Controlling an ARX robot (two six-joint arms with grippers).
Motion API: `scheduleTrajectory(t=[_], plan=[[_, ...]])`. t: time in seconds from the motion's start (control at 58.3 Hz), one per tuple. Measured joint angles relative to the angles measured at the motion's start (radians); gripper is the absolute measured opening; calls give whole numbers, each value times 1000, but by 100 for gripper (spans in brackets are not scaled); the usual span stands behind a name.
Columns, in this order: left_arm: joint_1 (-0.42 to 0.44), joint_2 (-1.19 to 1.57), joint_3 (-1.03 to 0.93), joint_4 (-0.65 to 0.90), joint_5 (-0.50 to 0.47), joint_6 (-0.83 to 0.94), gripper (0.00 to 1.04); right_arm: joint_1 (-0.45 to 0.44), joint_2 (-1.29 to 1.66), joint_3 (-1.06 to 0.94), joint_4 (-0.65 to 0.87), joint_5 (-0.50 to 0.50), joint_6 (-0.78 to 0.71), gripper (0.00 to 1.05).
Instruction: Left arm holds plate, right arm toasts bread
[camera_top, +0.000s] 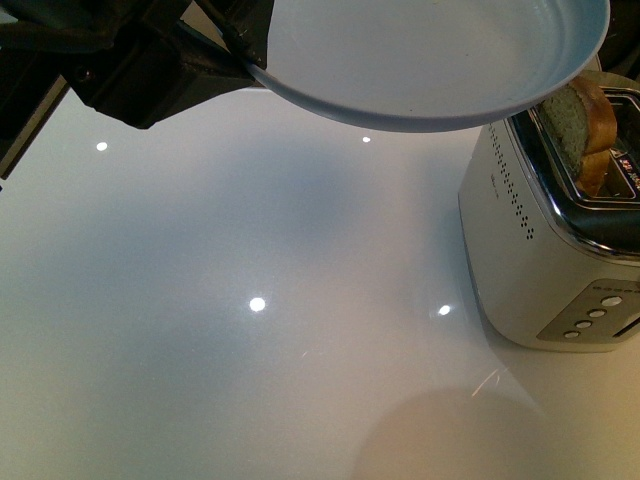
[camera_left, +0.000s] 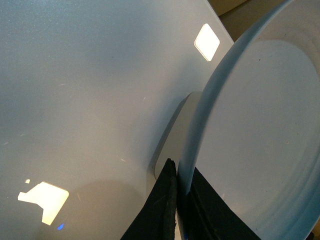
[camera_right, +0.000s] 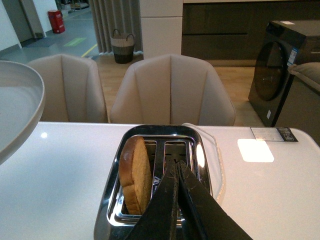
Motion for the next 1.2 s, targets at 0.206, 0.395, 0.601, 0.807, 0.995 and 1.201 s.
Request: scheduleTrajectory(t=[0.206, 0.395, 0.601, 0.807, 0.995, 1.201], plan=[[0, 0, 0, 0, 0, 0, 3, 0, -96, -37, -60, 0, 0, 2], [0, 0, 0, 0, 0, 0, 3, 0, -201, -66, -134, 0, 0, 2], [0, 0, 0, 0, 0, 0, 3, 0, -264, -88, -154, -2, 0, 2], [0, 0, 1, 0, 0, 0, 3, 0, -366, -88, -252, -2, 0, 2], [0, 0, 1, 0, 0, 0, 3, 0, -433, -88, -317, -2, 0, 2], [0, 0, 1, 0, 0, 0, 3, 0, -491, -88, -374, -2, 0, 2]])
